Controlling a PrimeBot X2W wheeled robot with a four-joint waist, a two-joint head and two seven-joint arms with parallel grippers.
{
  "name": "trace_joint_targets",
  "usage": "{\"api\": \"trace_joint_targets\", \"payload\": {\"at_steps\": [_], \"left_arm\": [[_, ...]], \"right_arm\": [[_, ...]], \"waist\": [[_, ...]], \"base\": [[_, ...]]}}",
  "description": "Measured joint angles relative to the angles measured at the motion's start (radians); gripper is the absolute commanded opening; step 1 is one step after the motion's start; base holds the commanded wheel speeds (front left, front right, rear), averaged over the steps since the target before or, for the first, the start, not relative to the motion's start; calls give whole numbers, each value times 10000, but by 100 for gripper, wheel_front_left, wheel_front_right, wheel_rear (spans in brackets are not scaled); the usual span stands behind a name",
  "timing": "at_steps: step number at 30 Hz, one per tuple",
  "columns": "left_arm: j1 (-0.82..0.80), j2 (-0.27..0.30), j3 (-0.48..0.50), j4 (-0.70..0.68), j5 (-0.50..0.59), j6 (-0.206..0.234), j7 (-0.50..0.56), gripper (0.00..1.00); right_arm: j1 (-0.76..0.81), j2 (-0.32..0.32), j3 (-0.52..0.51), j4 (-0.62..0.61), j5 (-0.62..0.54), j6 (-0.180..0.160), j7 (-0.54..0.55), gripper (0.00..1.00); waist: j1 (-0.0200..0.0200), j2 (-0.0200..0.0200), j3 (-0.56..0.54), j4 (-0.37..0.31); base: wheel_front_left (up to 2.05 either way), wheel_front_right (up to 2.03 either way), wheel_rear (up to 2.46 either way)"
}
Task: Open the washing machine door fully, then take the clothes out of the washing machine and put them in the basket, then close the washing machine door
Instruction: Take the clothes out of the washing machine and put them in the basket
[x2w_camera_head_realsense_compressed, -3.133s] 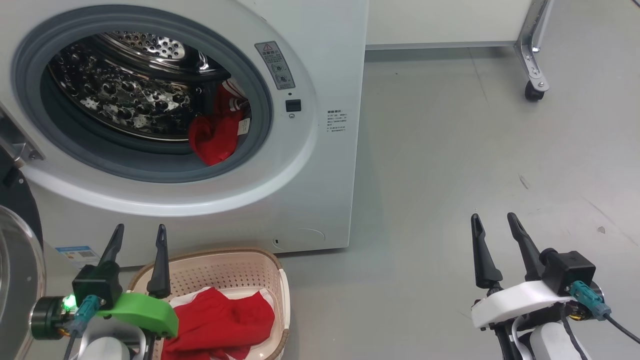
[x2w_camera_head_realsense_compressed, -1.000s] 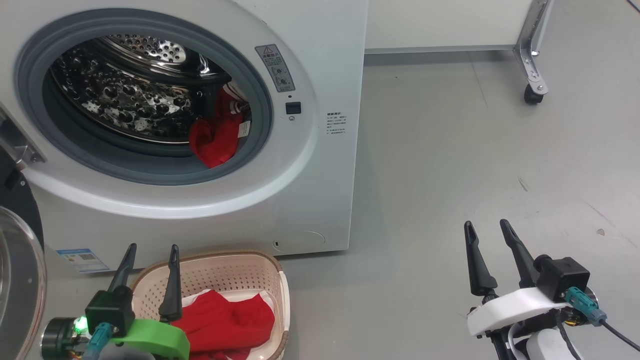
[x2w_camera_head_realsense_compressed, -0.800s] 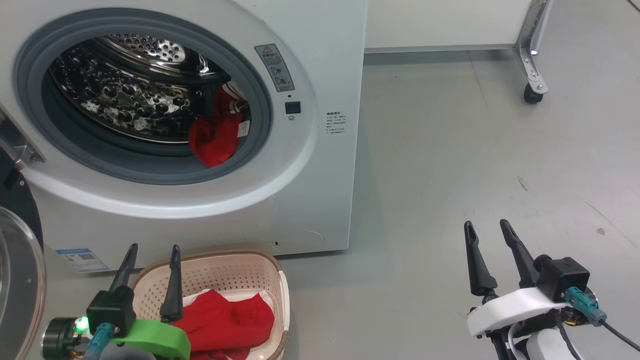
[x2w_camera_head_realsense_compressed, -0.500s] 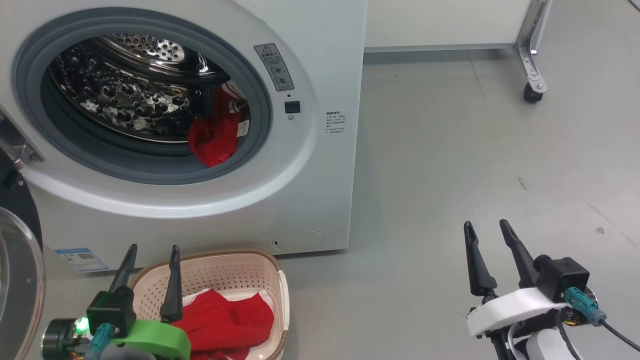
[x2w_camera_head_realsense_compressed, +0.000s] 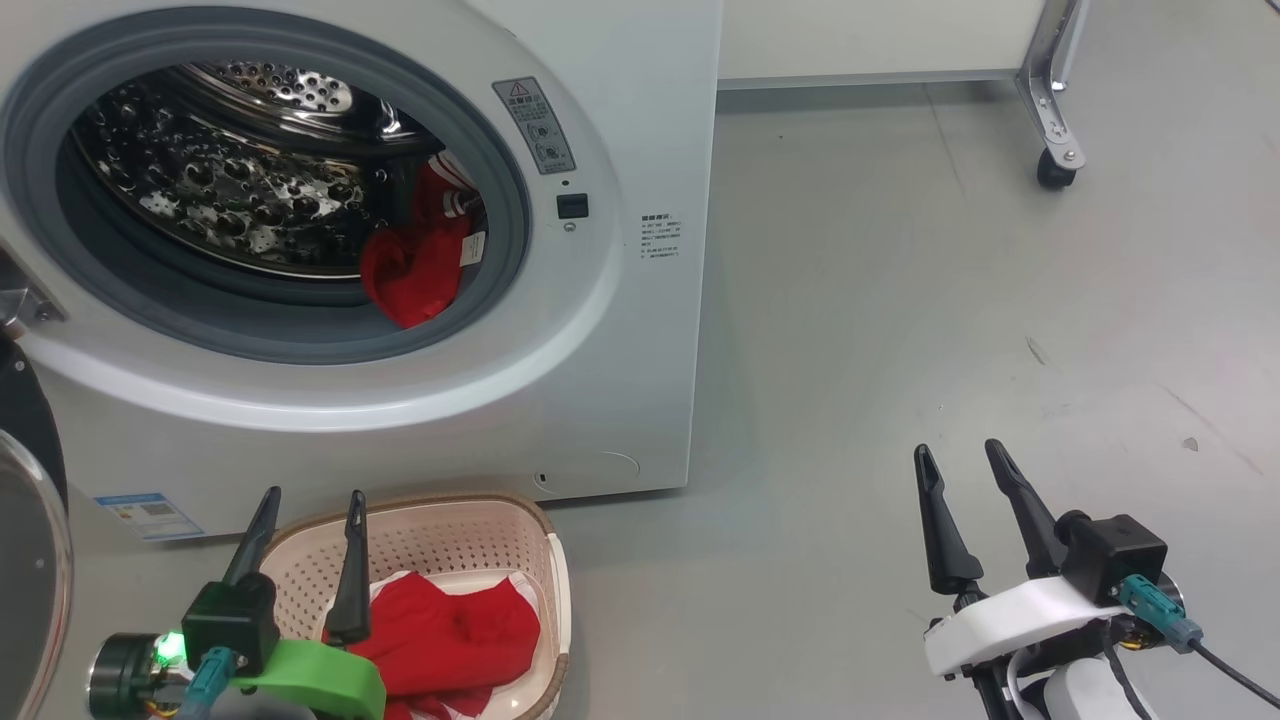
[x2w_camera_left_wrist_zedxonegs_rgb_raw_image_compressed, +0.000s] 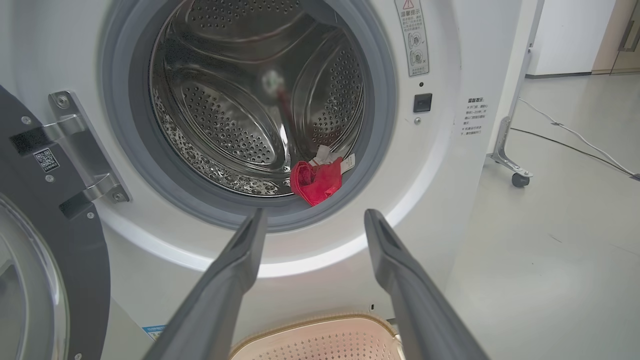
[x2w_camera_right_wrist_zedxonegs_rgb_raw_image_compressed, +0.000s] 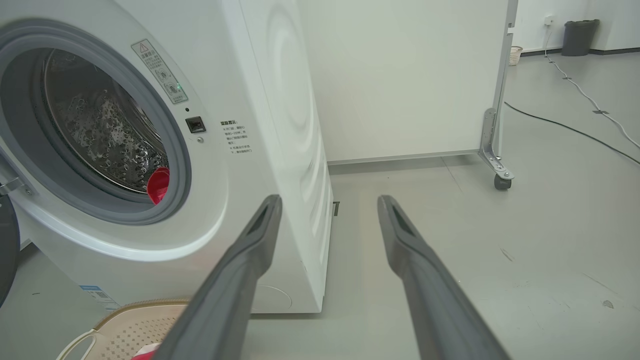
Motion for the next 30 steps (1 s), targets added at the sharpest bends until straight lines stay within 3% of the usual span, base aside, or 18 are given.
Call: {"api": "trace_joint_targets", "payload": {"at_steps": [16, 26, 30], "left_arm": [[-200, 190, -10, -391, 130, -2, -2, 100], [-1500, 840, 585, -715, 84, -6, 88, 100], [-2243, 1363, 934, -861, 82, -8, 460, 100]], "right_arm": [[-99, 12, 307, -360, -2, 0, 0, 100], [-616, 35, 366, -637, 0, 0, 0, 100], [-894, 67, 435, -744, 0, 0, 0, 100]], "waist": [[0, 0, 1218, -303], [0, 0, 2464, -699], [0, 0, 2992, -924]], "base": [[0, 0, 0], [0, 0, 0], [0, 0, 0]]}}
